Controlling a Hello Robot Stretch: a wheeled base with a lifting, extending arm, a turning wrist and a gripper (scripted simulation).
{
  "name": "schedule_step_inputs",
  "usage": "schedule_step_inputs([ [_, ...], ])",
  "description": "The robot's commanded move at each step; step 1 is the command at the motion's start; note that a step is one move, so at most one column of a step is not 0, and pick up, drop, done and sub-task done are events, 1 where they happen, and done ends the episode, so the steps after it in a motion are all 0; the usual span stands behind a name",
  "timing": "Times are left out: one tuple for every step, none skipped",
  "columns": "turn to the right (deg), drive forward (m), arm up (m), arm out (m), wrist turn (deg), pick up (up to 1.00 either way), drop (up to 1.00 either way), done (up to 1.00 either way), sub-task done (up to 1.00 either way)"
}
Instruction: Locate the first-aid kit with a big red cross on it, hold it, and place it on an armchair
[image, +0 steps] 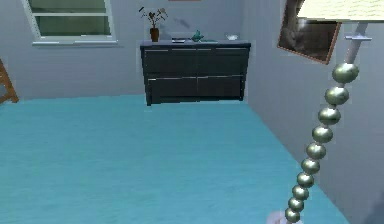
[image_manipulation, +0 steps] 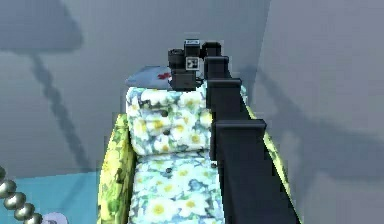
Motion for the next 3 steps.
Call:
schedule_step_inputs([
  [0.0,0.0,-0.5,0.0,0.0,0.0,0.0,0.0,0.0],
  [0.0,0.0,0.0,0.0,0.0,0.0,1.0,0.0,0.0],
  [0.0,0.0,0.0,-0.1,0.0,0.0,0.0,0.0,0.0],
])
